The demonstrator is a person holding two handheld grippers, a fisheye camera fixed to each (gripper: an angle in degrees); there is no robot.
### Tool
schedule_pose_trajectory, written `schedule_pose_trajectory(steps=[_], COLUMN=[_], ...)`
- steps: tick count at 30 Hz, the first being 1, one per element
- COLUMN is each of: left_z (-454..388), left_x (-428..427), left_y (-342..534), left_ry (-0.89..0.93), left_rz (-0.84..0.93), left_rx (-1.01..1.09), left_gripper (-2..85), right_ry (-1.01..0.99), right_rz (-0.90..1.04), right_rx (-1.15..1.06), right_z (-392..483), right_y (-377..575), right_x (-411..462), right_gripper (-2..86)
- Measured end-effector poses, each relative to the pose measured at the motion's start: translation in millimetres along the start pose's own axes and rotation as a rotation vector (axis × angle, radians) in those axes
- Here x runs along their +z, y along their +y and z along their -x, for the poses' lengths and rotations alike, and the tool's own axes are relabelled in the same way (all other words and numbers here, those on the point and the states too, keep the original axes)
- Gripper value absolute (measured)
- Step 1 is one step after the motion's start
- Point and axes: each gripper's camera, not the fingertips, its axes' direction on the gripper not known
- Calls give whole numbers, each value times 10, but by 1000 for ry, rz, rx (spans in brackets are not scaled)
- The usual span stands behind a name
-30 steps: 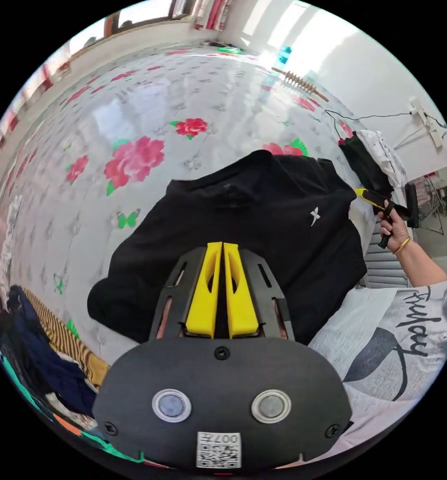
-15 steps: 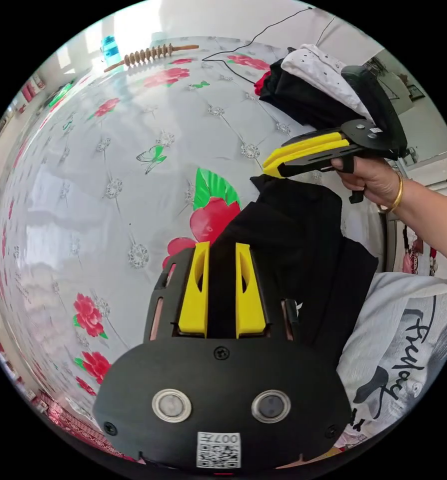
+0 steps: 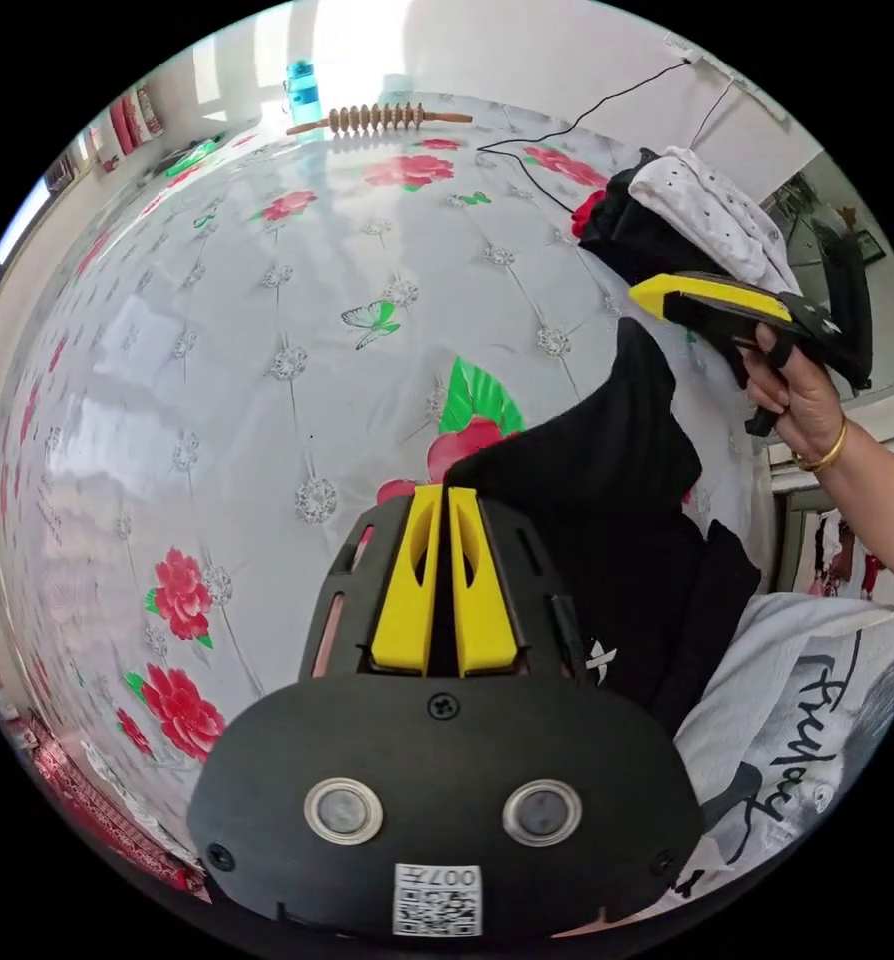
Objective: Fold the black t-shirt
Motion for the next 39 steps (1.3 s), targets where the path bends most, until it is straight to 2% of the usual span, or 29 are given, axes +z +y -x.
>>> schedule_pose_trajectory(steps=[6,11,13,15,19,22,27,31,34,39], left_z=[-31,-3,-25,-64,-95,-53,-66,-47,-29,-98], left_x=[-248,-381,-292,-202,-83,-86,-86,-93,-199,-469], left_y=[-53,161,211,190,104,59,49,62,101,220], left_ry=[-74,-55,-13,-9,-59,-51,-69,-70,-113,-49], left_rz=[-78,-100,-52,-9,31,47,50,53,32,-73], left_rx=[-58,-70,-48,-31,-28,-54,-46,-69,-108,-98], left_gripper=[30,32,29,26,7,-3,-7,-7,-9,-8], right_ry=[5,-120,-167,-186,-141,-180,7,53,-142,-423], right_rz=[-51,100,127,133,147,245,212,234,192,113], right_rx=[45,133,129,76,-179,-304,-359,-211,-9,348], right_z=[-140,-228,-193,-115,165,284,192,74,-59,-185], right_y=[235,784,868,872,762,679,774,883,896,1078], right_x=[-252,-112,-5,100,283,311,-24,60,62,187], right_gripper=[15,18,17,15,7,0,-1,3,16,47])
